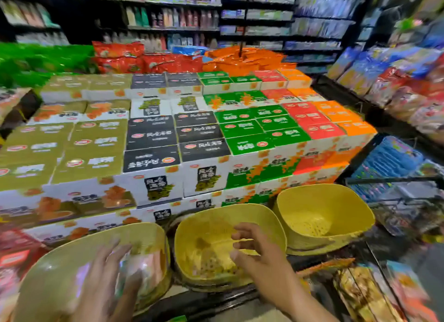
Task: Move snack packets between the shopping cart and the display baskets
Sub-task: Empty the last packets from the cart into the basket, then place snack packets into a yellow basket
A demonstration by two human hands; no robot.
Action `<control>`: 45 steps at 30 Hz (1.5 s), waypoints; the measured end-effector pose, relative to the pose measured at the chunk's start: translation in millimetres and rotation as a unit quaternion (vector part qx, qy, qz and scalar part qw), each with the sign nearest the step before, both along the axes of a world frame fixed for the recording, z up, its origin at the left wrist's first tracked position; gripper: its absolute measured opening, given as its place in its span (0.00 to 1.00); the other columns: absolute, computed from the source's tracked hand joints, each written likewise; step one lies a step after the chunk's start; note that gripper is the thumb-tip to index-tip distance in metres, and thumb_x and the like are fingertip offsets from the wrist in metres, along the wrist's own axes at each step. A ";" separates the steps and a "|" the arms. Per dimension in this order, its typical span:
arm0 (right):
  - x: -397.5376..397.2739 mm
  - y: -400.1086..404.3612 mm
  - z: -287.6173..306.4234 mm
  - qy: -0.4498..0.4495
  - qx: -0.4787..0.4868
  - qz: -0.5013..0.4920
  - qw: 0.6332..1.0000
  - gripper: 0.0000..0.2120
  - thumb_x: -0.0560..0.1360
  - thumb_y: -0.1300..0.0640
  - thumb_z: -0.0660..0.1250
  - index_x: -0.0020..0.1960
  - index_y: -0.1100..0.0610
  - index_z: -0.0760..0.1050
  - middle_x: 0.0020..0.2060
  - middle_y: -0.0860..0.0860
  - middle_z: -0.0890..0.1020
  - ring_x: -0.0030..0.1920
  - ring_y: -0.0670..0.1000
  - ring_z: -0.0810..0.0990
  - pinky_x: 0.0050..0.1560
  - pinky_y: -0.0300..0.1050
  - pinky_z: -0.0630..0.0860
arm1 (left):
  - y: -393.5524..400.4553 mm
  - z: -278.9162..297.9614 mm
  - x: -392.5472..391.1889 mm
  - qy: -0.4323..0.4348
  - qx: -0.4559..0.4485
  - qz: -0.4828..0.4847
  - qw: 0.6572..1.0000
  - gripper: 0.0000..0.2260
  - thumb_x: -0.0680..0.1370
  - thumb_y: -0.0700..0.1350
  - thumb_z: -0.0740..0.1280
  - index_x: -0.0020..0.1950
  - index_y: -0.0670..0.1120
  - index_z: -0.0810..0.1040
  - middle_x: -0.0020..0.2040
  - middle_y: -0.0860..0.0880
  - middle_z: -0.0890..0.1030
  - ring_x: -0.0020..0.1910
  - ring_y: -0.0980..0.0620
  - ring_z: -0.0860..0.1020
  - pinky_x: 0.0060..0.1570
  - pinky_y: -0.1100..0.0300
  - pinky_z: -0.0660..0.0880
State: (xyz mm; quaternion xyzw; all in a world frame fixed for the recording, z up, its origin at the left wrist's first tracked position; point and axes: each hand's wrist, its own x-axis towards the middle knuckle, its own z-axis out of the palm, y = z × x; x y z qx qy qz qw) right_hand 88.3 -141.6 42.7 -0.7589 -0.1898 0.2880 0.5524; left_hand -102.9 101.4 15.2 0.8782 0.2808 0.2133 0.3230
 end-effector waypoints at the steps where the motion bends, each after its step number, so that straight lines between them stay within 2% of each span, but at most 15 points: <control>1: 9.1 -24.6 -0.3 -0.011 -0.003 -0.012 1.000 0.19 0.80 0.58 0.73 0.66 0.41 0.74 0.62 0.46 0.79 0.61 0.46 0.80 0.58 0.42 0.80 | -19.4 8.1 21.5 0.022 -0.011 -0.025 0.999 0.45 0.75 0.77 0.51 0.64 0.39 0.81 0.67 0.35 0.77 0.71 0.31 0.71 0.65 0.43 0.66; 3: 27.9 -77.2 -0.5 -0.041 -0.010 -0.034 0.999 0.20 0.80 0.50 0.73 0.68 0.36 0.71 0.63 0.36 0.78 0.63 0.38 0.78 0.61 0.37 0.78 | -66.5 11.4 66.6 0.018 -0.010 -0.072 0.997 0.45 0.75 0.77 0.52 0.65 0.38 0.80 0.70 0.39 0.76 0.74 0.35 0.69 0.68 0.44 0.65; 5: 44.4 -130.4 -1.0 -0.073 -0.035 -0.060 0.995 0.23 0.79 0.42 0.72 0.71 0.32 0.67 0.64 0.29 0.76 0.65 0.34 0.76 0.59 0.34 0.76 | -121.4 14.7 109.7 -0.018 -0.036 -0.129 0.991 0.34 0.76 0.70 0.61 0.68 0.43 0.78 0.73 0.54 0.74 0.77 0.46 0.67 0.73 0.50 0.63; 7: 57.2 -183.4 -5.8 -0.111 -0.063 -0.097 0.987 0.25 0.79 0.40 0.71 0.72 0.30 0.65 0.67 0.26 0.71 0.65 0.29 0.72 0.60 0.28 0.71 | -172.3 7.4 149.6 -0.049 -0.073 -0.156 0.984 0.23 0.78 0.55 0.69 0.70 0.46 0.77 0.68 0.76 0.71 0.74 0.67 0.66 0.71 0.70 0.60; 8: 62.2 -209.7 -9.3 -0.132 -0.075 -0.113 0.982 0.25 0.79 0.41 0.71 0.71 0.28 0.64 0.68 0.25 0.69 0.64 0.26 0.70 0.59 0.24 0.68 | -197.2 2.1 167.9 -0.052 -0.085 -0.176 0.979 0.22 0.78 0.50 0.70 0.70 0.46 0.76 0.66 0.79 0.69 0.72 0.72 0.65 0.68 0.76 0.59; 11: 73.9 -286.1 -20.5 -0.167 -0.129 -0.161 0.964 0.26 0.78 0.36 0.68 0.70 0.24 0.60 0.68 0.22 0.65 0.66 0.23 0.65 0.59 0.20 0.64 | -273.9 -9.6 215.6 -0.018 -0.056 -0.273 0.960 0.23 0.77 0.64 0.64 0.70 0.59 0.74 0.76 0.67 0.65 0.78 0.60 0.64 0.71 0.62 0.65; 13: 77.9 -330.9 -29.8 -0.167 -0.160 -0.202 0.952 0.28 0.75 0.32 0.65 0.72 0.28 0.60 0.70 0.25 0.64 0.69 0.26 0.62 0.64 0.23 0.61 | -316.0 -20.1 242.0 -0.012 -0.057 -0.301 0.952 0.32 0.74 0.73 0.57 0.75 0.62 0.69 0.80 0.65 0.61 0.79 0.64 0.59 0.73 0.58 0.66; 15: 79.9 -370.2 -39.0 -0.161 -0.185 -0.239 0.940 0.30 0.73 0.32 0.65 0.73 0.32 0.61 0.71 0.29 0.65 0.71 0.30 0.64 0.67 0.25 0.59 | -355.1 -27.2 267.9 0.002 -0.039 -0.348 0.937 0.32 0.74 0.75 0.54 0.76 0.65 0.65 0.79 0.70 0.55 0.77 0.73 0.51 0.74 0.65 0.56; 17: 81.2 -405.4 -48.3 -0.150 -0.206 -0.268 0.929 0.31 0.76 0.38 0.69 0.75 0.36 0.61 0.72 0.35 0.66 0.73 0.38 0.66 0.72 0.32 0.61 | -392.0 -34.1 296.5 0.027 -0.009 -0.423 0.905 0.28 0.77 0.73 0.54 0.74 0.65 0.66 0.77 0.70 0.57 0.77 0.69 0.54 0.71 0.69 0.53; 20: 83.6 -451.9 -63.9 -0.122 -0.234 -0.312 0.913 0.30 0.79 0.44 0.71 0.73 0.32 0.58 0.70 0.33 0.64 0.72 0.41 0.66 0.69 0.30 0.60 | -439.4 -46.7 339.1 0.081 -0.014 -0.501 0.862 0.28 0.78 0.71 0.57 0.74 0.60 0.70 0.76 0.64 0.62 0.78 0.63 0.59 0.69 0.76 0.55; 24: 90.5 -498.3 -86.4 -0.069 -0.247 -0.373 0.892 0.30 0.79 0.38 0.68 0.75 0.31 0.56 0.72 0.36 0.63 0.73 0.44 0.67 0.68 0.41 0.67 | -498.4 -79.8 396.3 0.133 -0.014 -0.560 0.818 0.27 0.77 0.71 0.54 0.71 0.61 0.70 0.72 0.64 0.65 0.75 0.64 0.61 0.75 0.65 0.57; 27: 103.7 -526.9 -105.0 -0.043 -0.264 -0.402 0.876 0.31 0.75 0.29 0.62 0.75 0.30 0.54 0.72 0.36 0.63 0.71 0.42 0.66 0.69 0.43 0.67 | -545.0 -109.1 449.7 0.180 -0.011 -0.572 0.800 0.16 0.82 0.63 0.59 0.68 0.61 0.70 0.66 0.63 0.68 0.70 0.60 0.66 0.69 0.63 0.62; 31: 137.4 -564.7 -131.2 0.007 -0.307 -0.429 0.849 0.33 0.79 0.35 0.65 0.79 0.35 0.55 0.75 0.38 0.62 0.73 0.40 0.61 0.68 0.40 0.62 | -599.7 -150.1 518.9 0.213 -0.045 -0.581 0.785 0.14 0.83 0.57 0.63 0.64 0.50 0.76 0.59 0.55 0.75 0.60 0.53 0.74 0.57 0.58 0.69; 35: 190.5 -596.3 -162.5 0.079 -0.352 -0.424 0.831 0.35 0.81 0.36 0.64 0.83 0.42 0.54 0.81 0.44 0.60 0.80 0.49 0.60 0.78 0.49 0.62 | -647.7 -204.5 581.9 0.338 -0.063 -0.539 0.769 0.19 0.82 0.58 0.65 0.69 0.50 0.74 0.67 0.46 0.75 0.62 0.44 0.76 0.56 0.53 0.72; 45: 286.8 -661.1 -305.7 0.230 -0.328 -0.425 0.812 0.33 0.81 0.48 0.69 0.82 0.55 0.61 0.78 0.57 0.68 0.76 0.59 0.68 0.72 0.50 0.68 | -704.8 -332.6 663.9 0.470 0.038 -0.552 0.688 0.22 0.79 0.50 0.70 0.71 0.45 0.75 0.68 0.41 0.76 0.66 0.42 0.76 0.65 0.52 0.73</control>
